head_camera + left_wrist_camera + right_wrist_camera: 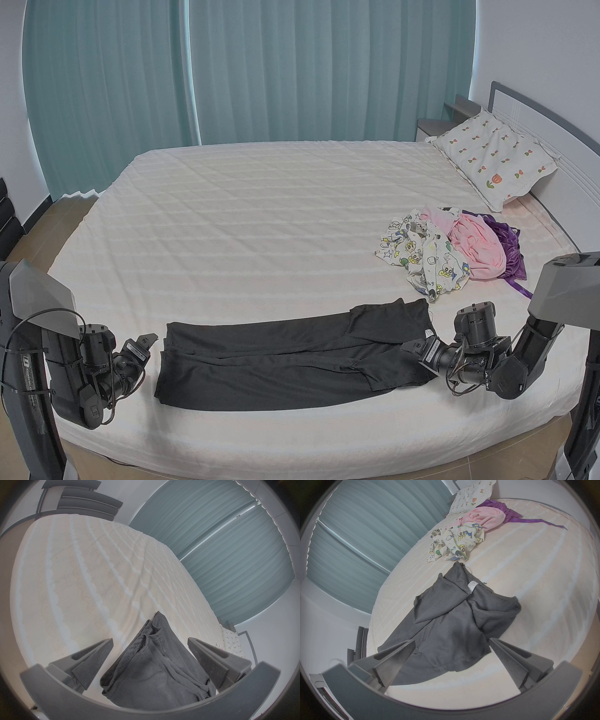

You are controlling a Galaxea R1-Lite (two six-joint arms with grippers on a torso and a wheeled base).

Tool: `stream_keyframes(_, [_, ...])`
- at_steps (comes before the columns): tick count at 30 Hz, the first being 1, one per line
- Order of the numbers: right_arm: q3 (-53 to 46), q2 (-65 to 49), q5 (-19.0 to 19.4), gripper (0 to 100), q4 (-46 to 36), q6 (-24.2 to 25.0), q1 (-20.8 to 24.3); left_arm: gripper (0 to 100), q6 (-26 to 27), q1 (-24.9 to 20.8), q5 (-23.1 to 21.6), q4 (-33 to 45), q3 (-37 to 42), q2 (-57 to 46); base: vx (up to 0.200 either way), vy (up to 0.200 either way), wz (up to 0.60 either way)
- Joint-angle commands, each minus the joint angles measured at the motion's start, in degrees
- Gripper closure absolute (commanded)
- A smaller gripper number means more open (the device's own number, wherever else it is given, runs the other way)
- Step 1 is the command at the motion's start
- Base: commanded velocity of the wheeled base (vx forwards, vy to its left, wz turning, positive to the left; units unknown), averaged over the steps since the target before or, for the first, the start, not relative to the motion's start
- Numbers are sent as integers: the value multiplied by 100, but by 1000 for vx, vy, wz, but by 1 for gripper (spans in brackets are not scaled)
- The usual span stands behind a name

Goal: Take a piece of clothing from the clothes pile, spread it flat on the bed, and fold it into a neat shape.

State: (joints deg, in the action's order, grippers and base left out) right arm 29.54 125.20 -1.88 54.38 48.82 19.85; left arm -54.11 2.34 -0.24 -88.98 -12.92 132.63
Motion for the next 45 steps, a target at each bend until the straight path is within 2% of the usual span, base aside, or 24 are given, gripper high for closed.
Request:
stream_keyframes(1, [386, 418, 179, 0, -15, -13, -69, 0, -3, 3, -2, -5, -9, 8, 0, 0, 0])
stream_keyframes(9, [790, 848, 179, 0, -59, -215, -86, 0, -3, 12, -2, -5, -9, -1, 0, 0, 0])
stream_keyframes(10, [799, 884, 179, 100, -59, -242, -113, 0, -3, 12, -2, -5, -9, 8, 0, 0, 0])
stream_keyframes(25, [782, 840, 179, 100, -7, -294, -596, 0, -11, 3, -2, -5, -9, -1, 0, 0, 0])
stream_keyframes(36, [738, 804, 267, 100, 29, -286, -587, 0, -3, 3, -2, -5, -9, 8, 0, 0, 0])
stream_keyframes(37, [764, 804, 284, 0, 29, -286, -578, 0, -3, 3, -11, -5, -9, 8, 0, 0, 0])
stream_keyframes(45, [465, 312, 302, 0, 301, -145, -605, 0, 32, -41, -46, -5, -114, -220, 0, 0, 0])
